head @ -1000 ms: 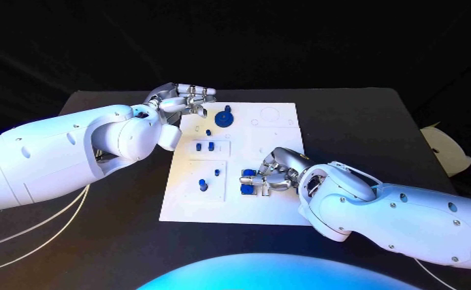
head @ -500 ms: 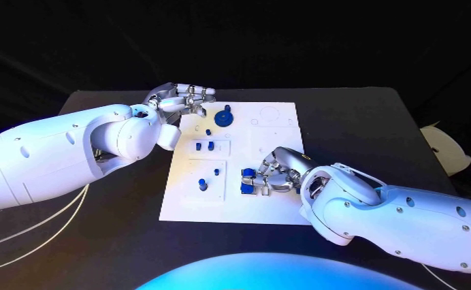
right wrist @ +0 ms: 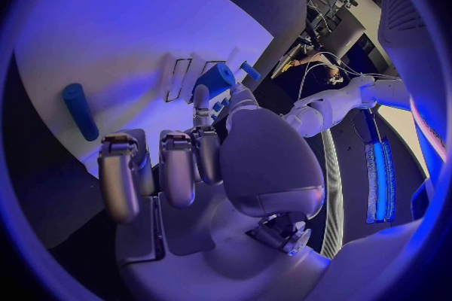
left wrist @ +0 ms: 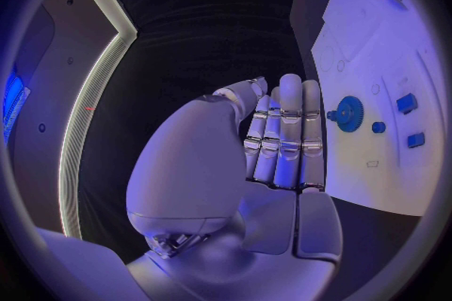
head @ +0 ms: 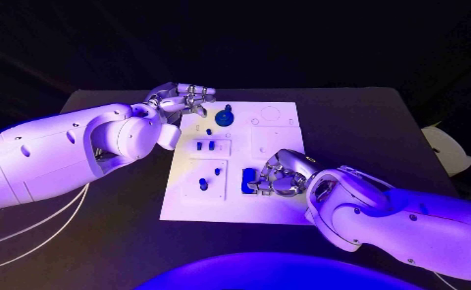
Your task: Assemble the parts on the task board
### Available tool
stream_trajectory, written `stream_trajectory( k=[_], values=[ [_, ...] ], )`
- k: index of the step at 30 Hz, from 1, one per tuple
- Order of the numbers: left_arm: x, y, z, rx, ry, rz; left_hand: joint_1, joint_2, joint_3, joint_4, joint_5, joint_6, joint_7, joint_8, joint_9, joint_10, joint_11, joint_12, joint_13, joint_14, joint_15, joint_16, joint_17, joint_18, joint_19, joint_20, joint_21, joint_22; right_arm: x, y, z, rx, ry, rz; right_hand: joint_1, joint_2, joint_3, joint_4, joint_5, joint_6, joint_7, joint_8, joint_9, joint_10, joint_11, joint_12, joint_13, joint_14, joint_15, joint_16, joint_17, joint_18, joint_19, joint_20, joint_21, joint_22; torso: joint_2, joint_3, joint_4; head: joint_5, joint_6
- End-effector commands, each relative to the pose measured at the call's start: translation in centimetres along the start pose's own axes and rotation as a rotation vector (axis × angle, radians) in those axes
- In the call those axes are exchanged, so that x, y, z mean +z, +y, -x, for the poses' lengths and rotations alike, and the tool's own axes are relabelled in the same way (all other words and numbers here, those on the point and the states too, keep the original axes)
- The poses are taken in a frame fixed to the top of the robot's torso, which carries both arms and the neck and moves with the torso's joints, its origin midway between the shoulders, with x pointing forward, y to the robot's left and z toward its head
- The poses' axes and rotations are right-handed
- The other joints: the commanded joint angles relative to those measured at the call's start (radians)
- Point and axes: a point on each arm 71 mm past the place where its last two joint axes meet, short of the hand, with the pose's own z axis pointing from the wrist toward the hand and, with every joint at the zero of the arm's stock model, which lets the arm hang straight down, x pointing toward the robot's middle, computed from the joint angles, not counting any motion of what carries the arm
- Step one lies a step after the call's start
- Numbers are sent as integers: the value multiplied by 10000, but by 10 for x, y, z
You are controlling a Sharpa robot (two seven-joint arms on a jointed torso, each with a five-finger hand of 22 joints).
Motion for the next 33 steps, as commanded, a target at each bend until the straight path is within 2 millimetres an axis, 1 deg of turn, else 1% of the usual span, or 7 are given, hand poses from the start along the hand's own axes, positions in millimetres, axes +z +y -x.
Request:
stream_trajectory(
  k=[1,9,11,12,15,18,33],
  values=[
    [0,-1,-3,-43,195,-36,-6,87,-33,-19,1,-59,-25,67,-5,-52,-2,23,10,-72,14,-38,-9,131,-43,57,-38,-9,1,0,-1,-331,102,140,138,29,13,-46,64,10,-73,47,21,278,-54,46,1401,890,-69,17,2019,-44,983,-67,70,2604,3,-5,5,-7,-8],
    [0,-1,-3,-44,201,-33,-7,100,-30,-19,2,-60,-23,74,-5,-61,-2,38,11,-73,14,-38,-13,132,-43,58,-41,-10,5,-1,-3,-473,221,12,249,140,-2,9,239,33,-95,65,60,301,-71,76,1432,892,-83,21,2026,-47,989,-80,84,2608,5,-8,9,-34,-40],
    [0,-1,-3,-44,200,-34,-7,100,-30,-19,2,-60,-23,74,-5,-61,-2,38,11,-73,14,-38,-13,132,-43,58,-41,-10,6,0,-4,-549,267,7,464,160,28,-73,264,24,-115,67,80,305,-89,77,1437,891,-97,18,2021,-47,988,-90,81,2607,3,-5,1,-60,-54],
    [0,-1,-3,-44,200,-35,-7,100,-30,-19,2,-60,-23,74,-5,-61,-2,38,11,-73,14,-38,-13,132,-43,58,-41,-10,6,0,-4,-585,277,4,686,168,80,-181,211,18,-132,68,92,304,-106,74,1438,891,-111,18,2021,-46,986,-98,77,2606,3,-1,3,-82,-63],
    [0,-1,-3,-43,193,-30,-14,113,-28,-14,2,-61,-22,79,-4,-66,0,49,12,-73,16,-37,-15,131,-43,59,-44,-11,6,1,-4,-677,274,7,1366,203,298,-500,-523,15,-163,64,123,316,-137,87,1459,889,-146,15,2016,-44,982,-134,69,2603,1,-4,4,-116,-74],
    [0,-1,-3,-40,175,-28,-14,113,-28,-14,2,-61,-22,79,-4,-66,0,49,12,-73,16,-37,-15,131,-43,59,-44,-11,6,0,-3,-788,202,19,1657,195,396,-630,-803,25,-172,50,131,320,-146,87,1467,889,-150,15,2018,-44,983,-143,71,2604,-3,0,-4,-114,-72],
    [0,-1,-2,-39,171,-21,-21,133,-23,-7,4,-60,-21,87,-3,-74,0,61,14,-73,17,-36,-18,131,-42,60,-47,-12,3,-5,1,-1003,-131,-30,1822,286,504,-666,-859,60,-190,39,137,359,-159,150,1523,895,-156,29,2048,-51,996,-150,99,2612,6,6,3,-104,-82]
  ],
)
